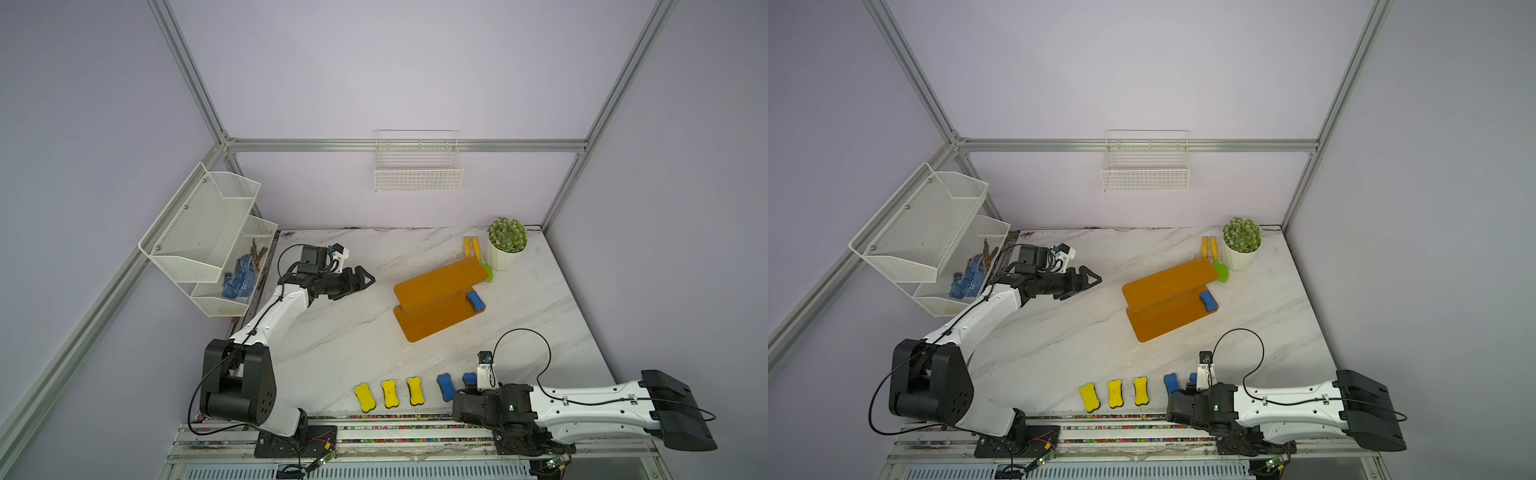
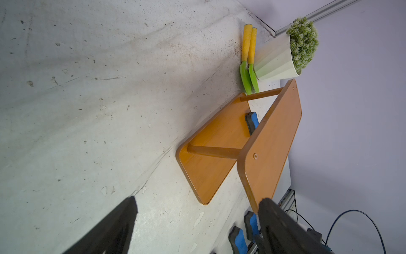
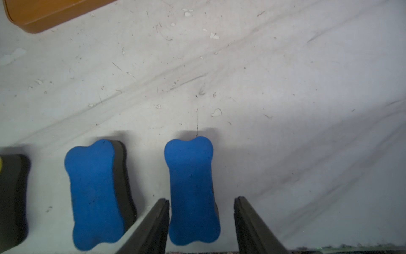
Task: Remove the whiteboard erasers from the shelf
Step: Place the whiteboard eraser at the center of the board, then adjust the whiteboard eraser at the shelf.
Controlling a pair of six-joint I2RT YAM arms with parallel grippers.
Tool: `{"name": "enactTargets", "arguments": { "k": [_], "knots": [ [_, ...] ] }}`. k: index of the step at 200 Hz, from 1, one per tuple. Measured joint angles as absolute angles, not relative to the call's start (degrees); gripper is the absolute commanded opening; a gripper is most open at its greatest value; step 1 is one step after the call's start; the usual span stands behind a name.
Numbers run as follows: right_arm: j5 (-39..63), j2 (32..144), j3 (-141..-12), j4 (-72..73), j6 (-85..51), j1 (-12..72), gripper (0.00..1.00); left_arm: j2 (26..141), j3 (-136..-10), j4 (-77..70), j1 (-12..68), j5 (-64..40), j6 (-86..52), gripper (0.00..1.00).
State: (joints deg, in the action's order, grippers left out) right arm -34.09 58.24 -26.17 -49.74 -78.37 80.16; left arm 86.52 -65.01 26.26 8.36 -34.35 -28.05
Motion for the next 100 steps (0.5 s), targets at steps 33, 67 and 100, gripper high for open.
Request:
{"name": "enactTargets", "arguments": {
  "k": [33,67,100],
  "knots": [
    [-41.54,54.37,-28.23,-49.32,-77.49,79.88,0.58,86.52,-65.01,26.22,8.36,-34.35,-28.05,0.9],
    [-44.99,46.65,-24.25,-31.73,-63.64,66.87,0.57,86.52,-65.01,26.2,8.36,-34.35,-28.05,0.9],
    [-37.85,44.21,-19.18,-12.47,-45.71,44.84,0.59,86.52,-65.01,26.15,8.38,-34.41,-28.05,0.9]
  ]
}}
